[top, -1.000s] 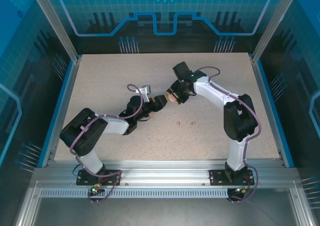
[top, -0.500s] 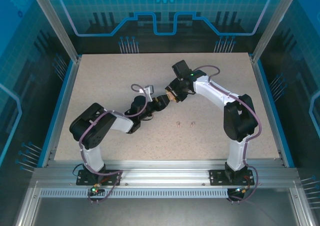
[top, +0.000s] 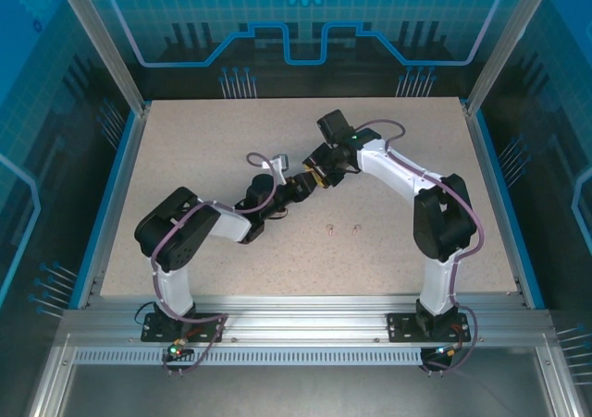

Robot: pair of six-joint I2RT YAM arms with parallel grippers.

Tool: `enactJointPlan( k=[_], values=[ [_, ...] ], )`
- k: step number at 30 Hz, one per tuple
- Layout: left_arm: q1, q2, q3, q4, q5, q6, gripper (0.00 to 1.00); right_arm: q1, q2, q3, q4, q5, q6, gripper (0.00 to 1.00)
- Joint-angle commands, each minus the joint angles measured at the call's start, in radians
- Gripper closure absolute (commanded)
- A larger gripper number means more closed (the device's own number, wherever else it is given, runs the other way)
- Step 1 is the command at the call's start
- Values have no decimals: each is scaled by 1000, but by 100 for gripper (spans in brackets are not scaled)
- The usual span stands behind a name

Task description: Insert wireless bluetooth earbuds into charging case

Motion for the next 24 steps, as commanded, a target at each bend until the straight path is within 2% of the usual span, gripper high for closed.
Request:
enactJointPlan(
  k=[1,7,15,17,19,21,24],
  values=[
    [-5,23,24,34,-13,-9,54,5,-8,14,5,-20,9,70],
    [-6,30,33,33,-17,-9,62,4,-18,4,9,-18,9,70],
    [-6,23,29,31,-26,-12,79,-1,-30,-9,18,-19,9,70],
    [-5,17,26,27,-24,-14,83,-4,-35,-8,20,-20,9,62],
    [-6,10,23,24,-19,-13,89,-11,-45,-2,25,-17,-1,44],
    [-5,-1,20,13,-6,-16,92,-21,-67,6,26,-2,-21,30],
    [-4,-30,16,-23,22,-8,95,-59,-127,3,25,28,-62,24]
  ],
)
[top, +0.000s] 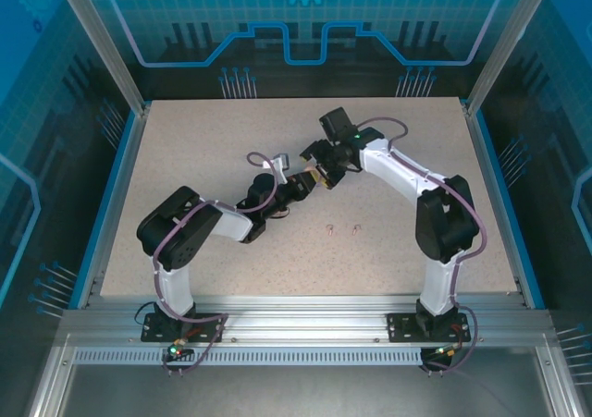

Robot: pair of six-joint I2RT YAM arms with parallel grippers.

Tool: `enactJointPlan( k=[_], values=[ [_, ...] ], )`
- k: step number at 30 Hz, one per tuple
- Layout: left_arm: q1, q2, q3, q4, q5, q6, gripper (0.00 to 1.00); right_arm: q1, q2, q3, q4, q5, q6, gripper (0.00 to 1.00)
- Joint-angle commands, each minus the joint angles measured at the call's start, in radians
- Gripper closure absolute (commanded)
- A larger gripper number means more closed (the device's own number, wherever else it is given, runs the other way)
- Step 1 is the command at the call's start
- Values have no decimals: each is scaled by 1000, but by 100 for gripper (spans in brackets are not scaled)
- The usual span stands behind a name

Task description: Insert wireless bluetooth earbuds into charging case

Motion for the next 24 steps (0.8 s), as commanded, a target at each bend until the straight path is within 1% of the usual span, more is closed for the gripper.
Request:
enactJointPlan(
  k=[1,3,5,6,9,11,12,13,15,17,19,24],
  values=[
    [-1,-55,2,-39,41,31,96,-57,-119,-1,4,29,-57,23],
    [5,-86,-1,-81,80,47,99,-93,-168,-25,8,22,-111,22],
    [22,-120,-3,-114,142,66,100,-127,-216,-67,21,4,-189,22],
    [37,-137,1,-137,192,75,100,-145,-244,-104,46,-6,-235,22],
    [83,-178,31,-211,361,111,100,-187,-328,-243,193,-75,-400,22],
    [108,-208,45,-283,441,146,100,-197,-385,-336,333,-169,-560,22],
    [121,-225,56,-321,478,166,100,-193,-420,-381,380,-197,-632,22],
    [130,-238,63,-349,514,183,100,-191,-452,-431,441,-231,-677,22],
    [153,-257,72,-373,581,194,100,-193,-502,-523,542,-299,-706,22],
    [163,-270,87,-394,638,200,100,-193,-517,-572,592,-358,-717,22],
    [165,-286,102,-434,665,214,100,-185,-519,-611,648,-412,-713,23],
    [165,-314,122,-475,684,230,100,-141,-515,-636,675,-405,-716,24]
  ],
)
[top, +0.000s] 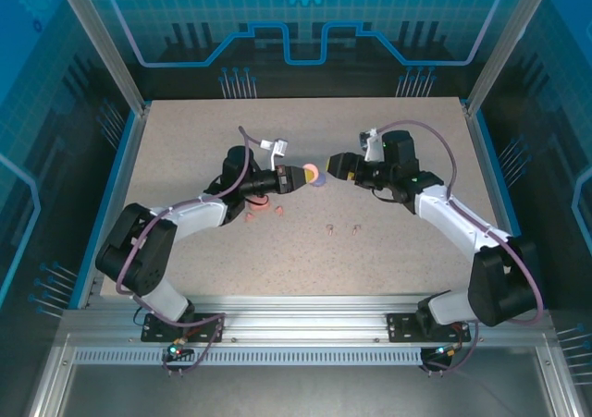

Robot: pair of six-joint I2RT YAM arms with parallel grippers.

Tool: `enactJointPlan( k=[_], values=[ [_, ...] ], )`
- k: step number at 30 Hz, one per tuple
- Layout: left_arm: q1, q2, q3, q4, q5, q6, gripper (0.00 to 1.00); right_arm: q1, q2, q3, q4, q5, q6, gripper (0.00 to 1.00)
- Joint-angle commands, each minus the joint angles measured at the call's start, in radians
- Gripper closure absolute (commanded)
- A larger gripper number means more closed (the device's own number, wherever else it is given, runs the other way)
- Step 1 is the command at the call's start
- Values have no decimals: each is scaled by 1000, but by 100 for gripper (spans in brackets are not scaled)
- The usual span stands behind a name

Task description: Insert wireless bluetooth earbuds into charging case

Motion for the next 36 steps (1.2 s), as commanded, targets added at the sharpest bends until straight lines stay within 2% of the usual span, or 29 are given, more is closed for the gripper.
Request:
enactJointPlan(
  k=[1,14,22,32,36],
  values=[
    [5,-40,39,-57,72,46,100,31,-12,-9,98,-57,-42,24],
    [5,-61,59,-41,70,28,100,59,109,-9,100,-37,-27,31],
    [4,-104,59,-51,80,32,100,-30,156,-77,148,-36,23,37],
    [4,-97,59,-44,80,33,100,-45,-9,-104,123,-108,7,38],
    [5,-95,61,-53,81,42,100,-32,-72,-91,117,-97,33,37]
  ],
)
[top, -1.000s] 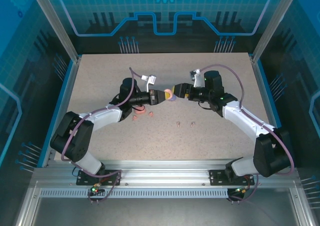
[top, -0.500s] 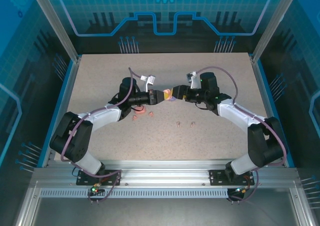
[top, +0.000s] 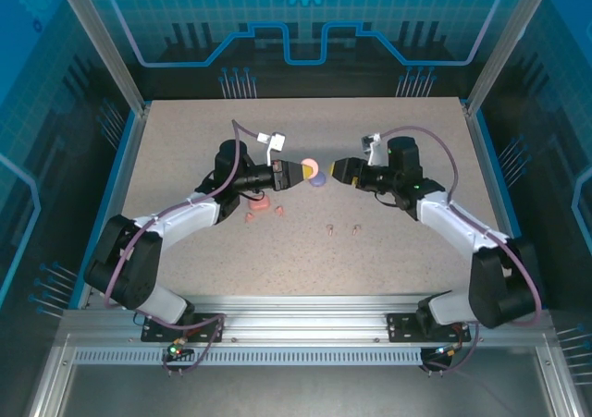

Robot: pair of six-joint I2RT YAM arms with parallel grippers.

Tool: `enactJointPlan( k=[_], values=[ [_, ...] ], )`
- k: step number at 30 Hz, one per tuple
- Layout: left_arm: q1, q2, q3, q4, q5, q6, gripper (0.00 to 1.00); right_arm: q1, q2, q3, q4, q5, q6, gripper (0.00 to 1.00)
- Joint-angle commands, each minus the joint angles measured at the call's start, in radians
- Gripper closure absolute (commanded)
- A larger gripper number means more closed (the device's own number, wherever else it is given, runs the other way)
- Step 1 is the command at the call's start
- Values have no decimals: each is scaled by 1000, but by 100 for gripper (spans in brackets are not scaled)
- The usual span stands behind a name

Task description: Insert wireless bluetooth earbuds into charging case

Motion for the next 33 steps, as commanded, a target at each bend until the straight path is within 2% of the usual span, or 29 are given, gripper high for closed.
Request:
enactJointPlan(
  k=[1,3,5,8,12,15,19,26,33],
  values=[
    [-4,-4,32,11,30,29,100,13,-41,2,-2,-21,34,36],
    [-4,-1,37,1,30,34,100,24,-35,52,-23,-5,61,32],
    [-4,-1,39,-1,28,39,100,42,-25,89,-77,68,114,28],
    [-6,-1,36,-2,1,53,100,61,6,131,-153,169,300,23],
    [-13,0,38,-2,-43,83,100,117,33,132,-159,274,581,18],
    [-22,-1,45,-21,-76,122,100,172,67,161,-174,319,701,15],
    [-39,-3,60,-74,-122,195,100,235,103,234,-236,396,761,14],
    [-45,5,61,-78,-140,222,100,279,175,325,-257,419,794,15],
    [-47,0,55,-82,-162,240,100,304,196,334,-241,428,804,25]
  ],
)
